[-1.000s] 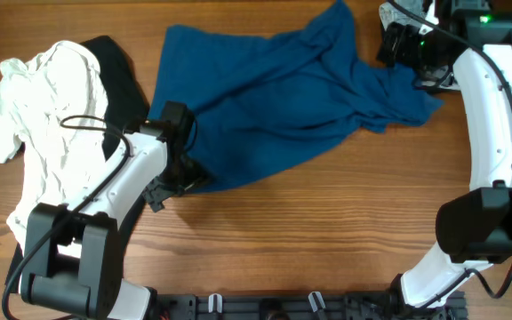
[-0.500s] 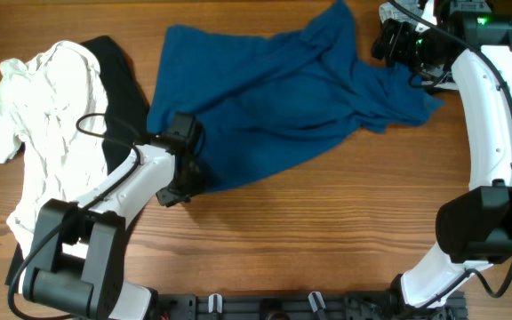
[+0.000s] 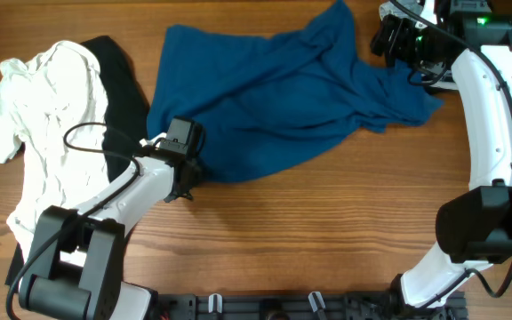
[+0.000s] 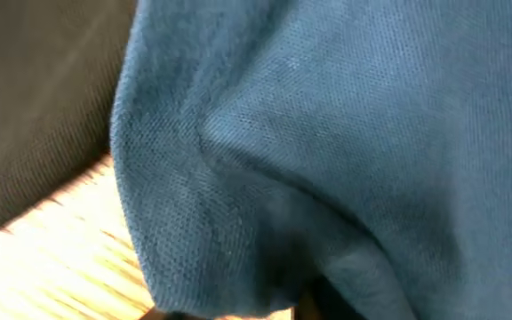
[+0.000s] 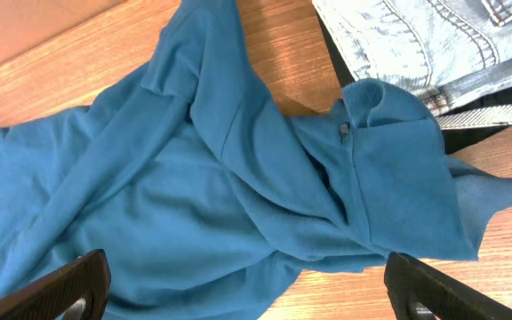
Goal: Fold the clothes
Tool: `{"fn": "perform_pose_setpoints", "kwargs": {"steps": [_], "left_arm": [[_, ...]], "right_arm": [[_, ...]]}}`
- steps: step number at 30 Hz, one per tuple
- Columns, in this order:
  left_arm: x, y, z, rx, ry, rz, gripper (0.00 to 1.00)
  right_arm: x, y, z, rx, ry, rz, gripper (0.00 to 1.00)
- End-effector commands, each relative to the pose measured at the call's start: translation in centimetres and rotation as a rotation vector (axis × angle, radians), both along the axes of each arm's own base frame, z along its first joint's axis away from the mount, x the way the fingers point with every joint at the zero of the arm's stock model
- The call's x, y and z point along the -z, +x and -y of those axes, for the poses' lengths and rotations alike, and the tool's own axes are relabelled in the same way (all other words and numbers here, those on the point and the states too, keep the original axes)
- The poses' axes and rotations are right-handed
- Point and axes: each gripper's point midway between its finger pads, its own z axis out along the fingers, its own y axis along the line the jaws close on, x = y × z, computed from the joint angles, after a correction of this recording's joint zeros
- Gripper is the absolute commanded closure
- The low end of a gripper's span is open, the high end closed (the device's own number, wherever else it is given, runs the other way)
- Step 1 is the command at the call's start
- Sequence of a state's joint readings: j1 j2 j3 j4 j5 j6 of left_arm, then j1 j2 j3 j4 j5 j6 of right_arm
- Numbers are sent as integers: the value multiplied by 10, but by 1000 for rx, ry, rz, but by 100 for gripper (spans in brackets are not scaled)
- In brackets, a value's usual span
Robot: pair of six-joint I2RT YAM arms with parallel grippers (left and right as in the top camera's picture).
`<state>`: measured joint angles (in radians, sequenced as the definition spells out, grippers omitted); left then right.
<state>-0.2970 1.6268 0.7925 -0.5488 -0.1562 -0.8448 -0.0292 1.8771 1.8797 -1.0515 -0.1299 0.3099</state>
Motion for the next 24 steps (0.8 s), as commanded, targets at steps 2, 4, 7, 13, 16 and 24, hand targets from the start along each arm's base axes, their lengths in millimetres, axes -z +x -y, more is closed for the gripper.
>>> {"fn": "perform_pose_setpoints", "kwargs": {"steps": [2, 4, 7, 13, 16, 24], "left_arm": [[6, -13, -16, -27, 63, -52, 79], [-11, -10, -16, -29, 64, -28, 77], [-33, -8, -20, -38, 65, 28, 96], [-96, -33, -8, -17, -52, 50, 96], [-121, -76, 11, 13, -198, -79, 96], [-118, -106, -6, -28, -121, -189, 96]], "right_arm": [[-7, 1, -3, -5, 10, 26, 0], [-8, 3, -3, -5, 10, 34, 0], [-8, 3, -3, -5, 10, 35, 1], [-8, 3, -3, -6, 10, 34, 1], [-8, 2, -7, -15, 26, 30, 0], [-10, 5, -24, -60, 20, 50, 1]]}}
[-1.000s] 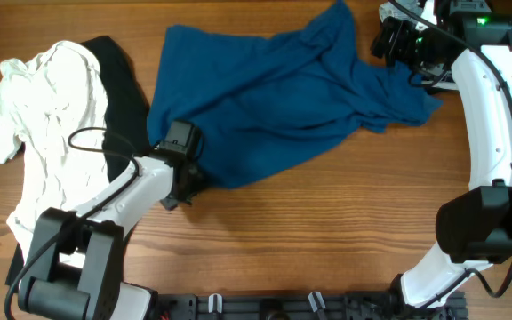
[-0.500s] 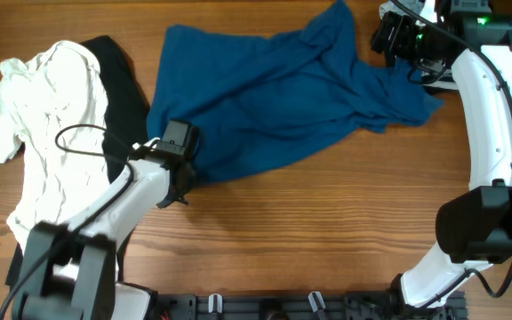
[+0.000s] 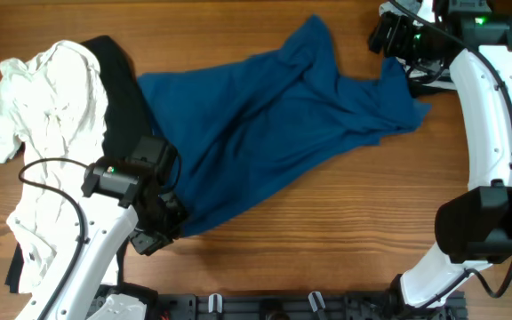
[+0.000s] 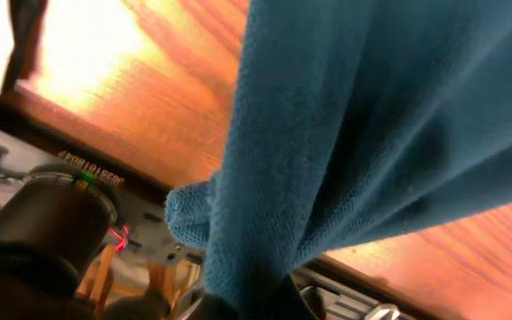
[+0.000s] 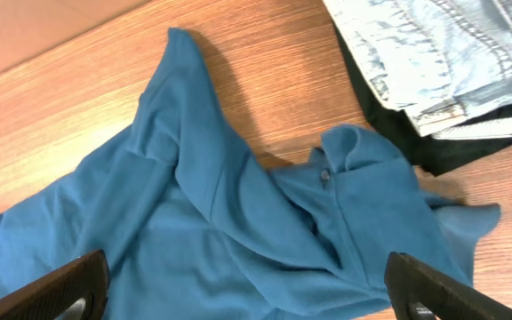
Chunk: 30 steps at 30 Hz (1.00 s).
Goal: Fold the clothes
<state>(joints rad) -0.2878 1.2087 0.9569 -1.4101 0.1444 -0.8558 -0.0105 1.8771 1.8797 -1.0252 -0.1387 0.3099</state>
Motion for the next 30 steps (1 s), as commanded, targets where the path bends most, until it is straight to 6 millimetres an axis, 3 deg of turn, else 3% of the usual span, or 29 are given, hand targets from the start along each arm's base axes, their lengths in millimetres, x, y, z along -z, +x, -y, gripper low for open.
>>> {"fn": "perform_pose_setpoints", "kwargs": {"steps": [1, 3, 4, 6, 8, 9, 11, 13, 14, 16, 17, 18, 20, 23, 27, 30], "left_arm": [[-2, 67, -22, -33, 149, 287, 96], [-1, 125, -31, -66, 246, 477, 96], [5, 138, -31, -70, 264, 495, 96], [35, 161, -30, -59, 303, 474, 96], [81, 176, -29, 9, 331, 402, 96], [97, 178, -28, 28, 317, 352, 74], [80, 192, -23, 64, 261, 382, 35], [33, 227, -27, 93, 256, 499, 12], [13, 245, -31, 104, 261, 567, 9], [-9, 273, -43, 117, 276, 671, 10], [-7, 275, -56, 87, 281, 669, 10], [1, 262, -61, 79, 255, 605, 10], [22, 204, -61, 90, 175, 353, 13], [28, 168, -64, 194, 175, 209, 21], [38, 167, -61, 451, 150, 216, 23], [55, 177, -39, 624, 39, 316, 28]], "right_arm": [[-7, 0, -16, -55, 6, 27, 1], [-6, -1, -18, -59, 5, 25, 1], [-6, -1, -18, -59, 5, 25, 1], [-6, -1, -18, -60, 4, 24, 1], [-5, -1, -18, -62, 3, 23, 1], [-5, -1, -18, -81, -9, 25, 1], [-5, -1, -18, -79, -7, 25, 1], [-5, -1, -18, -79, -7, 27, 1], [-5, -1, -18, -80, -8, 27, 0], [-5, -1, -18, -80, -7, 26, 1], [-5, -1, -18, -81, -8, 25, 1], [-5, -2, -18, -80, -7, 22, 1], [-4, -2, -18, -80, -7, 20, 1], [-3, -1, -21, -87, -6, 21, 1], [7, 0, -33, -113, -7, 1, 1], [10, 1, -37, -121, -7, -4, 0]]}}
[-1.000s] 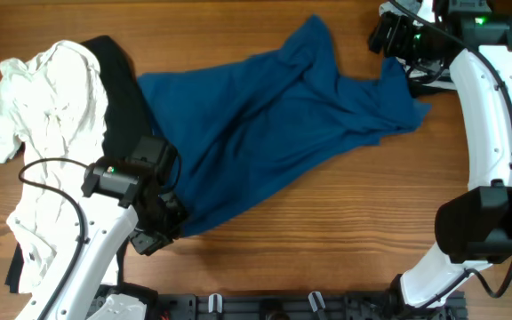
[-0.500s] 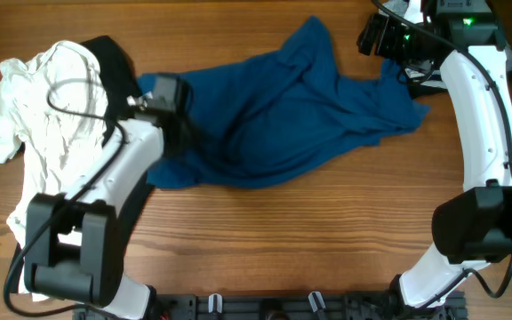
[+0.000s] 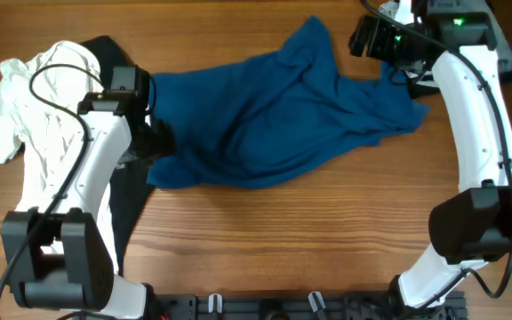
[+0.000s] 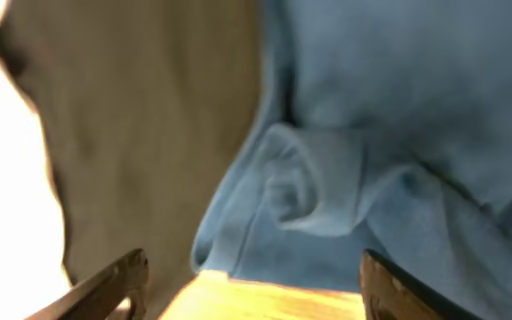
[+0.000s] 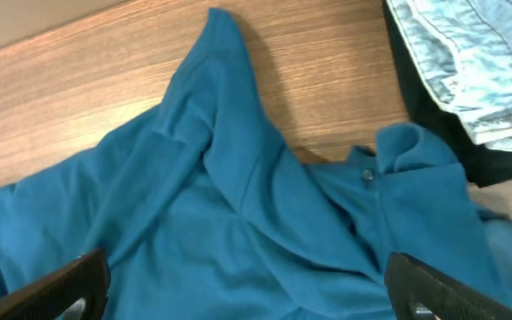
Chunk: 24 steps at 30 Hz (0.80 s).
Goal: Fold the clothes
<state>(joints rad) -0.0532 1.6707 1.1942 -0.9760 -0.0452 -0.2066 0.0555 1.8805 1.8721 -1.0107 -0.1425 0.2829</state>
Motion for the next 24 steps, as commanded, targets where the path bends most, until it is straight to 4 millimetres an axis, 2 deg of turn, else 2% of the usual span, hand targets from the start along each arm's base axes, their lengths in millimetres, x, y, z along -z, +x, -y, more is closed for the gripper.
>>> {"fn": "perform_pose_setpoints", "kwargs": {"steps": [1, 5, 7, 13, 16, 19, 20, 22, 23, 24], "left_arm": [[17, 5, 25, 256, -108, 51, 31], [20, 12, 42, 330, -184, 104, 35], [24, 6, 49, 367, -201, 91, 38], [41, -3, 42, 359, -168, 72, 50], [44, 1, 38, 358, -145, 90, 53], [46, 4, 39, 359, -143, 107, 60], [48, 3, 39, 358, -144, 100, 65], [56, 1, 38, 347, -148, 76, 83], [59, 0, 38, 344, -150, 63, 95], [62, 0, 38, 311, -154, 55, 96]], "right_arm": [[8, 1, -5, -30, 3, -12, 1], [8, 1, -5, -30, 2, -12, 1], [8, 1, -5, -30, 2, -12, 1], [8, 2, -5, -30, 2, -13, 0], [8, 2, -5, -30, 2, -14, 0], [8, 2, -5, -30, 2, -13, 1], [8, 2, -5, -30, 2, -13, 1], [8, 2, -5, -30, 2, -13, 1], [8, 2, -5, -30, 2, -13, 1], [8, 2, -5, -30, 2, -13, 1]]}}
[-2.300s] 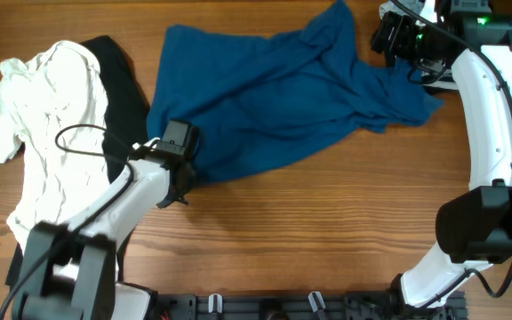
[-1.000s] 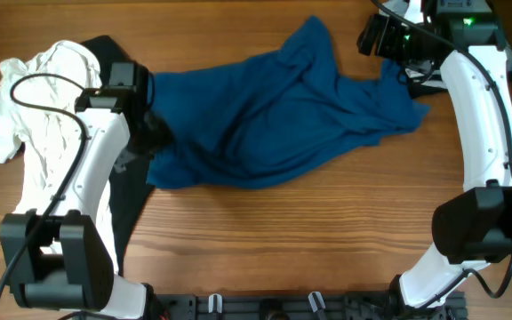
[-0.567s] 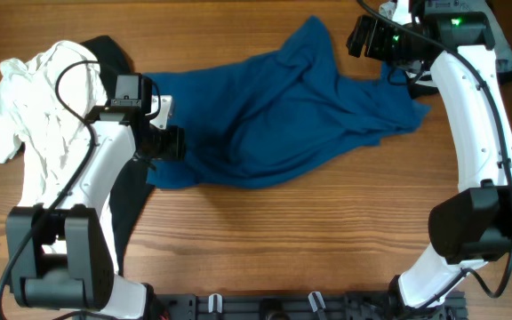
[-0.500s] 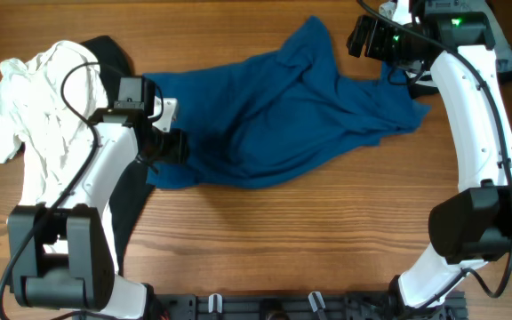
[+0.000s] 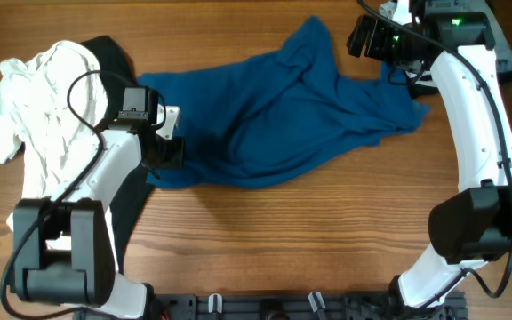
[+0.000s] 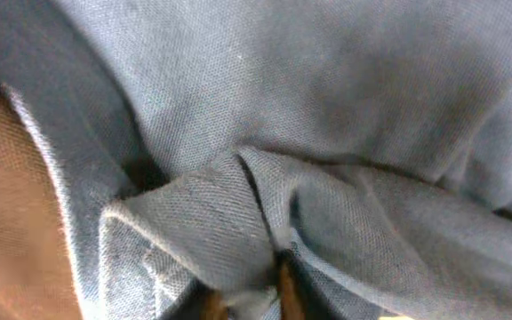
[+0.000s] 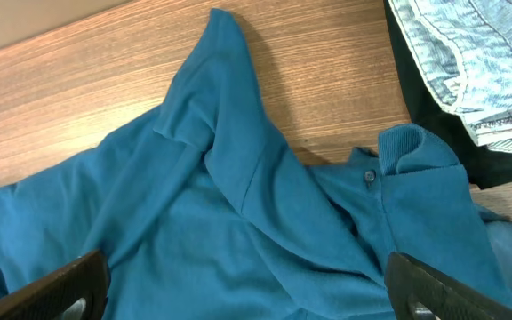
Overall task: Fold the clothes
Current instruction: 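Hold the blue shirt with both grippers and stretch it left-right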
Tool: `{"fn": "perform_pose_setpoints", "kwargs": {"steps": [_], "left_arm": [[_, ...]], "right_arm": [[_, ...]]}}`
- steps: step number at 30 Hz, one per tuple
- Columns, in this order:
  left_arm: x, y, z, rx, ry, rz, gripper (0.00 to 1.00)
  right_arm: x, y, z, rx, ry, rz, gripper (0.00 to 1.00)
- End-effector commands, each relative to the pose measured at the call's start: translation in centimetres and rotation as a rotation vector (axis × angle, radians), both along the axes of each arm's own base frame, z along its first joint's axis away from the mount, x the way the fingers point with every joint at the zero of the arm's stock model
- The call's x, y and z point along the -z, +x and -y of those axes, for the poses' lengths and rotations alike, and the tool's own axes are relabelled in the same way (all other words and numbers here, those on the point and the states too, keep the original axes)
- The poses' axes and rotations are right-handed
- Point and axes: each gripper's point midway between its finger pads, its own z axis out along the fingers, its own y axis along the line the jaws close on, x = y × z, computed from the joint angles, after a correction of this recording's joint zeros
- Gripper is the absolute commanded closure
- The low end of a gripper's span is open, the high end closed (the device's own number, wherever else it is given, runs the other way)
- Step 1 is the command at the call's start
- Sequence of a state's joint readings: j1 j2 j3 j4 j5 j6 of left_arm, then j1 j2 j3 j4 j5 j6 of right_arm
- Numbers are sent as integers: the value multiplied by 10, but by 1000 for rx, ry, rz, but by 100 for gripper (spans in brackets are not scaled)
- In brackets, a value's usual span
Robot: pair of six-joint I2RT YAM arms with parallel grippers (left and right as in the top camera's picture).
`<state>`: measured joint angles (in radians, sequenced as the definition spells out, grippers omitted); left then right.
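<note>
A blue polo shirt (image 5: 274,116) lies spread and crumpled across the middle of the table, collar and button (image 7: 369,175) toward the right. My left gripper (image 5: 169,153) sits at the shirt's lower left edge. In the left wrist view it (image 6: 247,302) is shut on a pinched fold of blue fabric (image 6: 203,231). My right gripper (image 5: 367,40) hovers over the shirt's far right part. Its jaws (image 7: 252,289) stand wide open with only cloth far below them.
A white shirt (image 5: 43,116) lies crumpled at the far left over a black garment (image 5: 124,89) that touches the blue shirt's left edge. Light denim jeans (image 7: 469,53) lie on dark cloth (image 7: 425,124) at the back right. Bare wood (image 5: 309,231) runs along the front.
My left gripper was open beside the shirt's left edge; now it is shut on a fold of that edge, slightly nearer the front. The right arm and the shirt's lie look unchanged.
My left gripper first held the shirt's lower left edge near the table's middle. Then it held that edge further toward the front left, stretching the shirt. Later it stood open by the black garment with the shirt lying wider. Now it grips the left edge again.
</note>
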<state>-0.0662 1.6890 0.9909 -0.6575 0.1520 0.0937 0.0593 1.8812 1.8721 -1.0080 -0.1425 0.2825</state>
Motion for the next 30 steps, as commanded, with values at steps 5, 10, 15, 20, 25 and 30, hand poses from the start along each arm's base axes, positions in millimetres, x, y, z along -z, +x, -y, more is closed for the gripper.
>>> {"fn": "perform_pose_setpoints", "kwargs": {"steps": [5, 10, 15, 20, 25, 30], "left_arm": [[-94, 17, -11, -261, -52, 30, 96], [-257, 12, -19, -293, -109, 356, 96], [-290, -3, -46, -374, -108, 472, 96], [-294, 2, -76, -460, -54, 513, 96], [-291, 3, -86, -488, -44, 503, 96], [-282, 6, -86, -490, -41, 472, 96]], "right_arm": [[17, -13, 5, -3, -32, -84, 4], [32, -42, 57, 141, -144, -224, 3], [58, -59, 73, 142, -120, -336, 3], [109, -76, 71, 135, -98, -426, 4], [151, -100, 57, 80, -39, -503, 12], [173, -122, 43, 28, 26, -562, 35]]}}
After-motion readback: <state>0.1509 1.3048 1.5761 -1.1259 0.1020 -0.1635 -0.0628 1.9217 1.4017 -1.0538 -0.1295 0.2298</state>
